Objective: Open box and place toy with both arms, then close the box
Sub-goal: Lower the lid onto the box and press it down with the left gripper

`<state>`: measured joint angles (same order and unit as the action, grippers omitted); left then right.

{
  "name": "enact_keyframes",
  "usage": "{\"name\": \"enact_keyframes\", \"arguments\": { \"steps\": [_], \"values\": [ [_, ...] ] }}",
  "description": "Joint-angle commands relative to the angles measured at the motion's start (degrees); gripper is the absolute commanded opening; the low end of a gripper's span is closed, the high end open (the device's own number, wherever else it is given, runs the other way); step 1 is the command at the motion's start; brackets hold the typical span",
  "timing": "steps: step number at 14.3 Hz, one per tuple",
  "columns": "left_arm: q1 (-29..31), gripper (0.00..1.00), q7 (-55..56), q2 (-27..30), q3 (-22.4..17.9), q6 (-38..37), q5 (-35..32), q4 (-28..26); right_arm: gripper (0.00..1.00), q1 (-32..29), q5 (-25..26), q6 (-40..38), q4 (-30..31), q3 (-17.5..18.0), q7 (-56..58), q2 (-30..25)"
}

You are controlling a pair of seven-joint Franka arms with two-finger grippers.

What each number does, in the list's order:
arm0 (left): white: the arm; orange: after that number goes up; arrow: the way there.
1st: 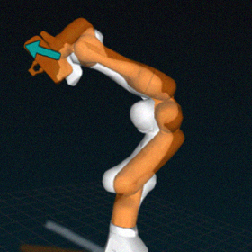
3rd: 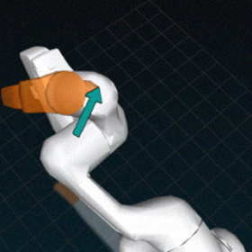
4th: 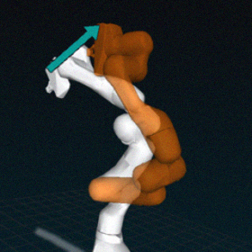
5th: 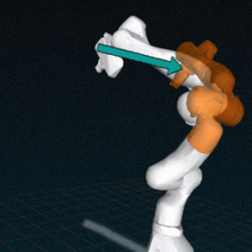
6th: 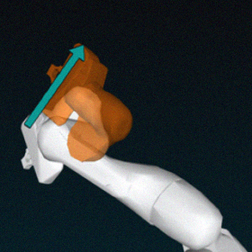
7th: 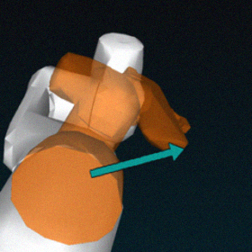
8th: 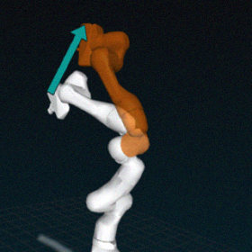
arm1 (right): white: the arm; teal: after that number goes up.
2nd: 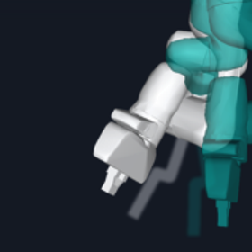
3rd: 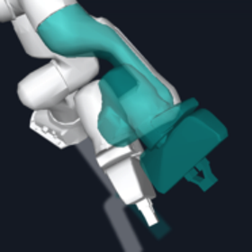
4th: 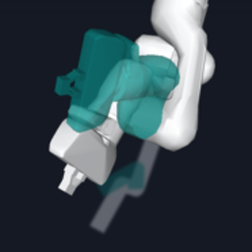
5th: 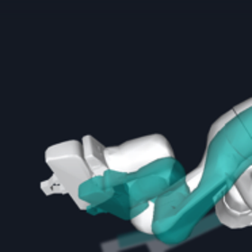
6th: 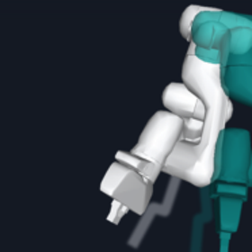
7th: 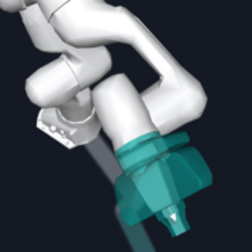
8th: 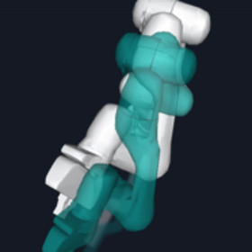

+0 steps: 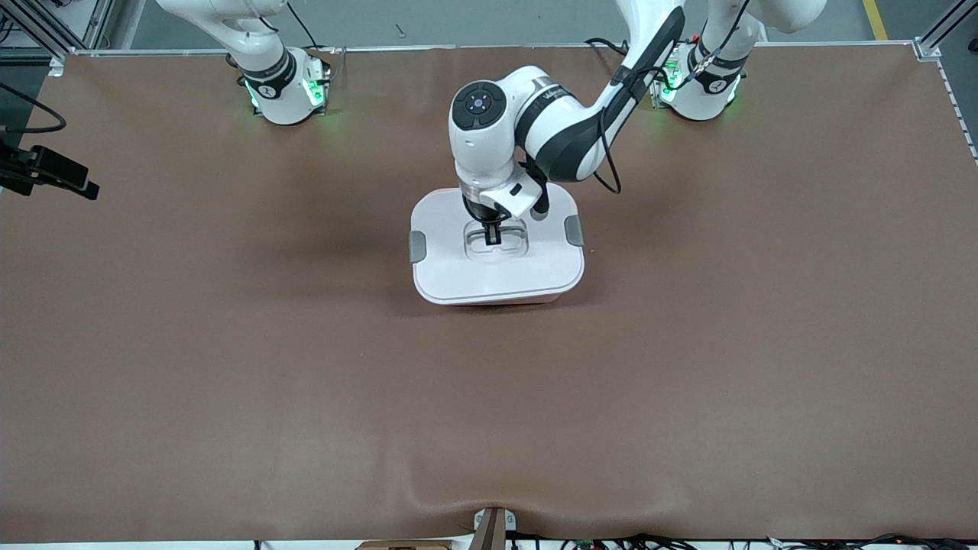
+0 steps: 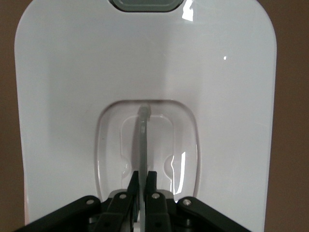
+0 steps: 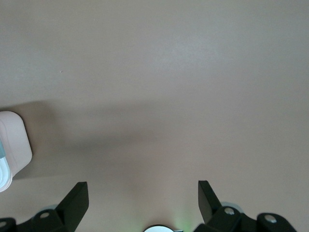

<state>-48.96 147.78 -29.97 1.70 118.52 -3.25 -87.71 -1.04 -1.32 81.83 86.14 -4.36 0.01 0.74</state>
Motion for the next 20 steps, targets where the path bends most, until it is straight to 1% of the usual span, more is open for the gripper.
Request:
{"name": "enact_keyframes", "arguments": {
  "steps": [1, 10, 19, 20],
  "values": [
    [-0.70, 0.00, 1.29, 0.70, -0.29, 1.19, -1.50, -1.41, 1.00, 0.34, 0.79, -0.71, -1.15, -0.12, -0.63, 0.32],
    [-0.61, 0.00, 0.93, -0.18, -0.21, 1.19, -1.94, -1.76, 1.00, 0.34, 0.79, -0.71, -1.15, -0.12, -0.71, 0.32],
    [-2.11, 0.00, 0.76, -0.18, -0.21, 1.10, -1.94, -1.85, 1.00, 0.43, 0.70, -0.79, -1.15, -0.03, -0.71, 0.32],
    [-2.02, 0.03, 0.76, -0.18, -0.29, 1.10, -1.94, -1.85, 1.00, 0.43, 0.70, -0.79, -1.15, -0.03, -0.71, 0.32]
  ]
}}
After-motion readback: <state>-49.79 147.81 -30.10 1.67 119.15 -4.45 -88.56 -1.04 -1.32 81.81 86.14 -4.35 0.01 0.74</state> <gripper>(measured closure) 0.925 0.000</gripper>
